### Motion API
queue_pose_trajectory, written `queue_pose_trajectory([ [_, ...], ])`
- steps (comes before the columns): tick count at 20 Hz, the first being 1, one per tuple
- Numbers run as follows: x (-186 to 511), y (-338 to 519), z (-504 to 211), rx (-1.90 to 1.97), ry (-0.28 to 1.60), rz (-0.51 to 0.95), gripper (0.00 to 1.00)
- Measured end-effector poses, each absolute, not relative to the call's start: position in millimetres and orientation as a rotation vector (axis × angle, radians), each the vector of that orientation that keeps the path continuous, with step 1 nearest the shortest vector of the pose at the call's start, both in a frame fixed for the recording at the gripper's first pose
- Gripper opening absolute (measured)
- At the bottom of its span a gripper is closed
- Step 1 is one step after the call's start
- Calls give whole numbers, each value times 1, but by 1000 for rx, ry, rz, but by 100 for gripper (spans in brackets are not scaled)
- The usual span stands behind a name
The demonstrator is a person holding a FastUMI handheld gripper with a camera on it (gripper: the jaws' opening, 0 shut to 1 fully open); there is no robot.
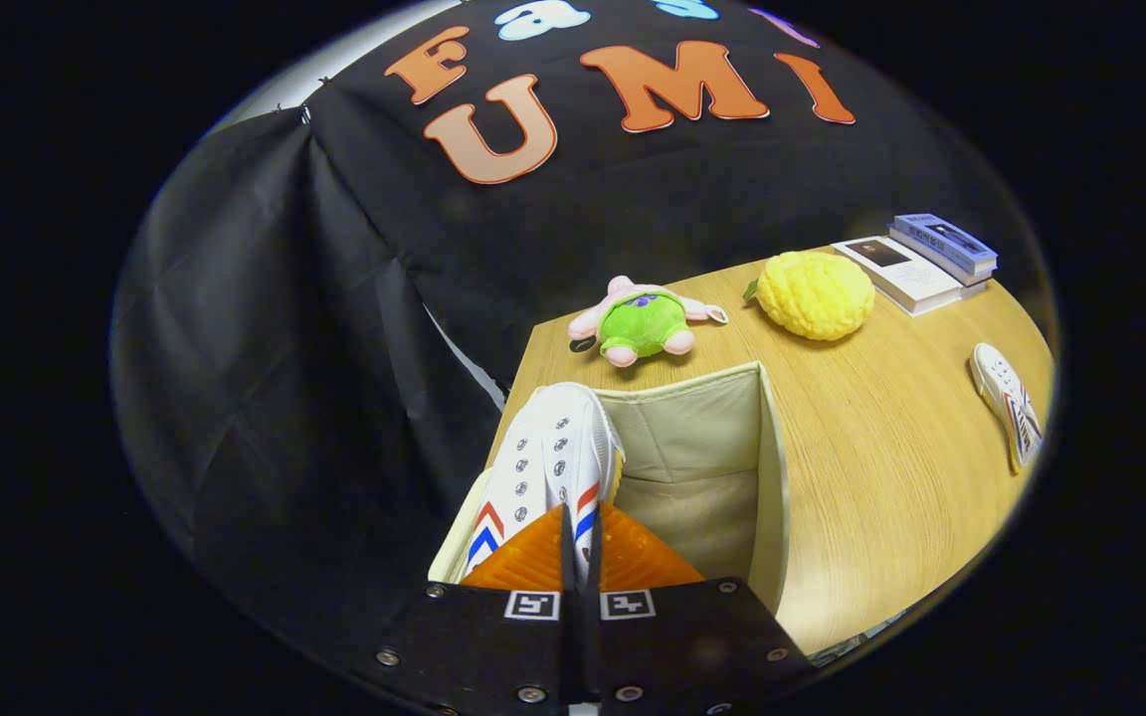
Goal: Open the storage box then place both shoes into the box .Put the left shoe in first, then the right shoe, with the right side of both shoes facing outward in a uniform manner.
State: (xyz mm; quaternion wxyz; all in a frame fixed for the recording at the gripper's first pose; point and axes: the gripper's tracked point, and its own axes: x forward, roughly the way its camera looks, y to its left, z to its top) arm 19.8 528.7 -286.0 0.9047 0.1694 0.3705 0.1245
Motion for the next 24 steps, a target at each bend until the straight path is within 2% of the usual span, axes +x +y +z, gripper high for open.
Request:
queue_pose_trajectory([
  [3, 22, 538, -295, 337, 806, 267, 3],
  [5, 29, 534, -285, 346, 772, 258, 14],
  [6, 30, 536, -279, 353, 748, 267, 35],
  [8, 29, 533, -271, 339, 741, 278, 87],
  [10, 30, 523, -266, 335, 733, 277, 99],
  [16, 46, 474, -231, 358, 653, 266, 98],
  [24, 72, 321, -233, 247, 577, 125, 99],
])
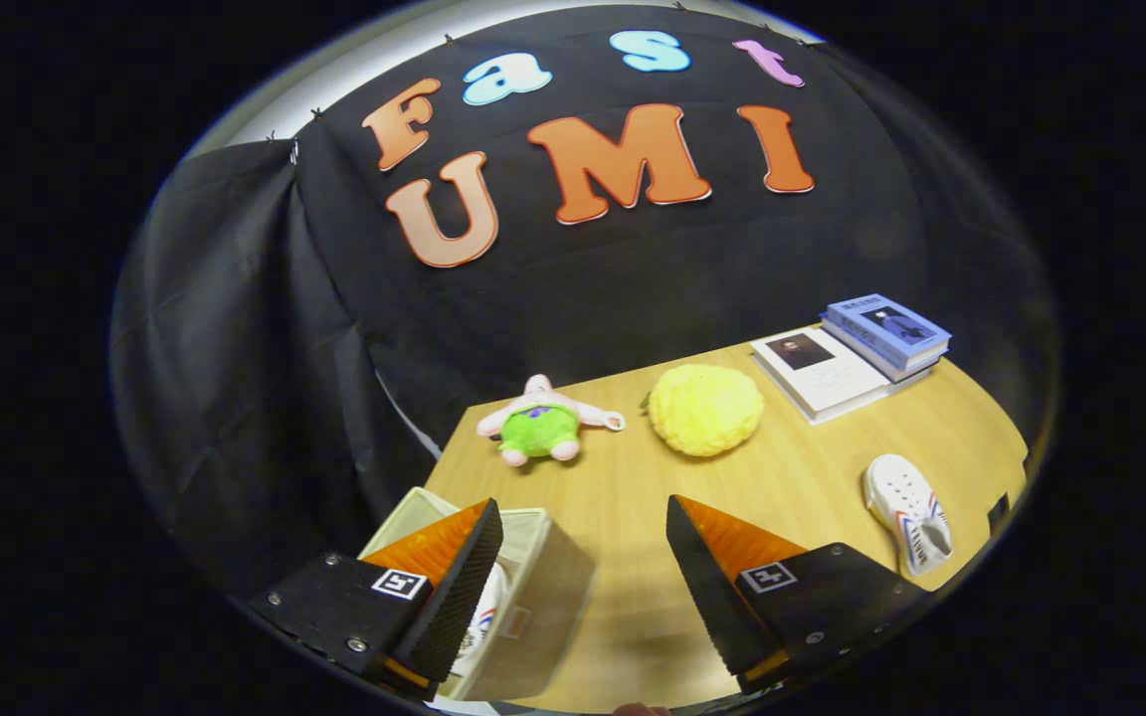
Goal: Open the storage box then place both shoes into the box .Put the left shoe in first, then the right shoe, with the right side of both shoes facing outward in a uniform manner.
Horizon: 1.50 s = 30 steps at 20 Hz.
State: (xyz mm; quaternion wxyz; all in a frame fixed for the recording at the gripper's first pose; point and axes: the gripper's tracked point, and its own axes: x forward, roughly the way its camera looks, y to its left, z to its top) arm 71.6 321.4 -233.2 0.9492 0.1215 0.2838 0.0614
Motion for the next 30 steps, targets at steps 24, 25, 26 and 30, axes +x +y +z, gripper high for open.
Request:
queue_pose_trajectory([
  [24, 38, -16, -443, 207, 921, -160, 74],
  [25, 39, -12, -450, 229, 937, -147, 72],
  [26, 39, -11, -457, 235, 953, -143, 67],
  [30, 37, -9, -463, 302, 993, -143, 53],
])
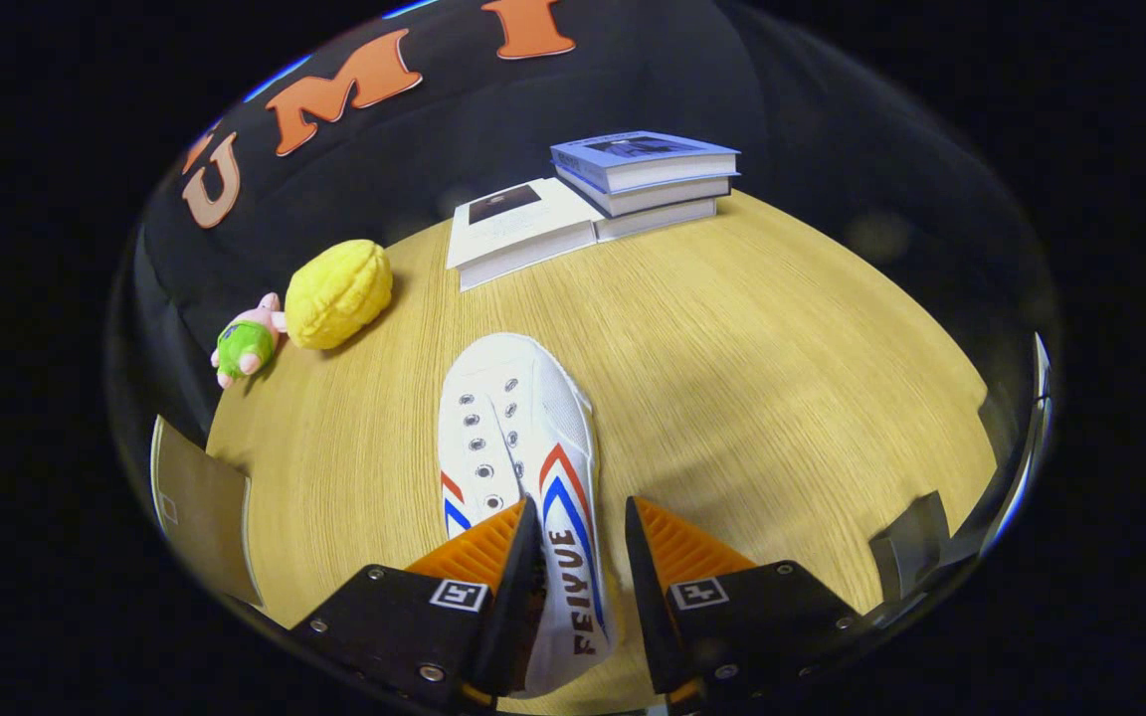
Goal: Open the storage box then place both shoes into the box .Put the left shoe in first, then the right shoe, with the right side of both shoes facing outward in a uniform manner.
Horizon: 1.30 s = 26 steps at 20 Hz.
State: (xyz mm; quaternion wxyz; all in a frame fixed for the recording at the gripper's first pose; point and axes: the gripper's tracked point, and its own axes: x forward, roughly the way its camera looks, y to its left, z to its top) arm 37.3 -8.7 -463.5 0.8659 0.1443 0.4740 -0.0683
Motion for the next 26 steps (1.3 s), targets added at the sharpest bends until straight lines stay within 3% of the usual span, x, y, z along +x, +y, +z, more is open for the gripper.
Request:
queue_pose_trajectory([
  [4, 36, -2, -464, 397, 1024, -95, 48],
  [6, 39, -5, -462, 373, 981, -88, 31],
  [7, 39, -7, -460, 374, 969, -94, 27],
  [8, 39, -6, -462, 413, 976, -105, 14],
  [11, 36, -6, -448, 488, 978, -157, 1],
  [18, 64, 51, -365, 503, 849, -109, 1],
  [26, 53, 205, -285, 565, 812, 2, 0],
])
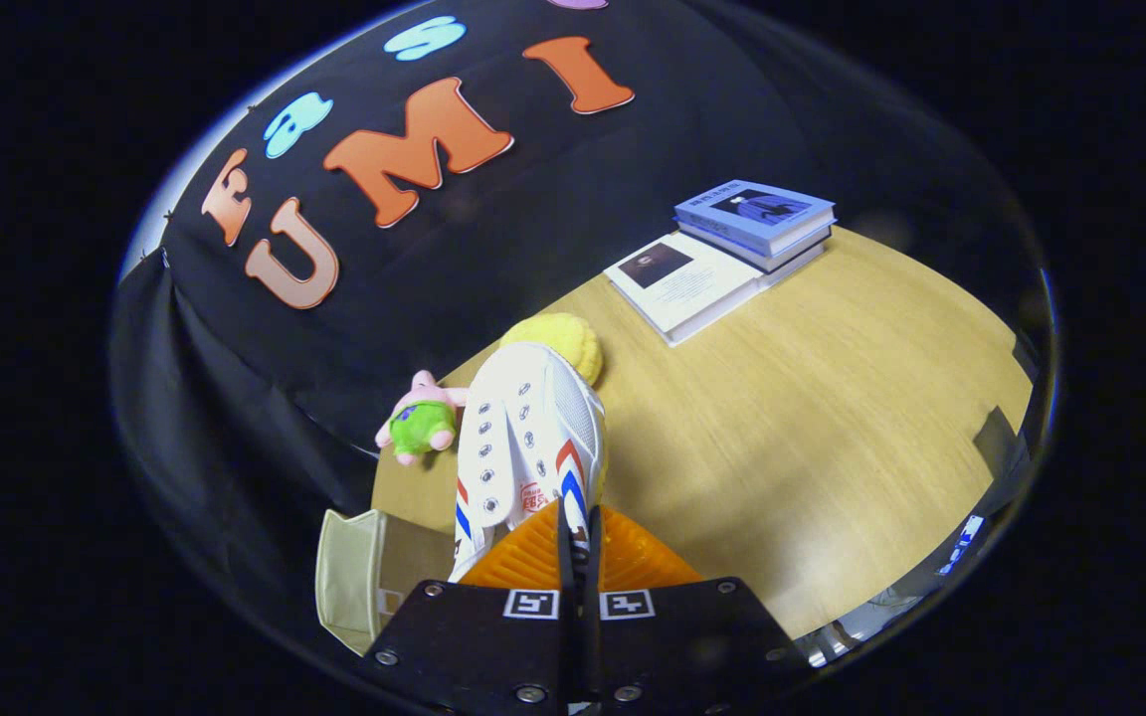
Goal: Open the storage box then place both shoes into the box .Put the left shoe in first, then the right shoe, with the right side of both shoes facing outward in a uniform manner.
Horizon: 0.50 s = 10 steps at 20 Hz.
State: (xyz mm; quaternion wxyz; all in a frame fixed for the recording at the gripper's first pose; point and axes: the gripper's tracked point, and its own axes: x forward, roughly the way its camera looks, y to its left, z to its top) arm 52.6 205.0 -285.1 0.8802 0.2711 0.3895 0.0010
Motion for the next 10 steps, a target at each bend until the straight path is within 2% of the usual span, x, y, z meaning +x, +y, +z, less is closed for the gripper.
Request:
queue_pose_trajectory([
  [6, 36, 317, -262, 558, 837, 97, 1],
  [10, 20, 373, -251, 558, 829, 97, 1],
])
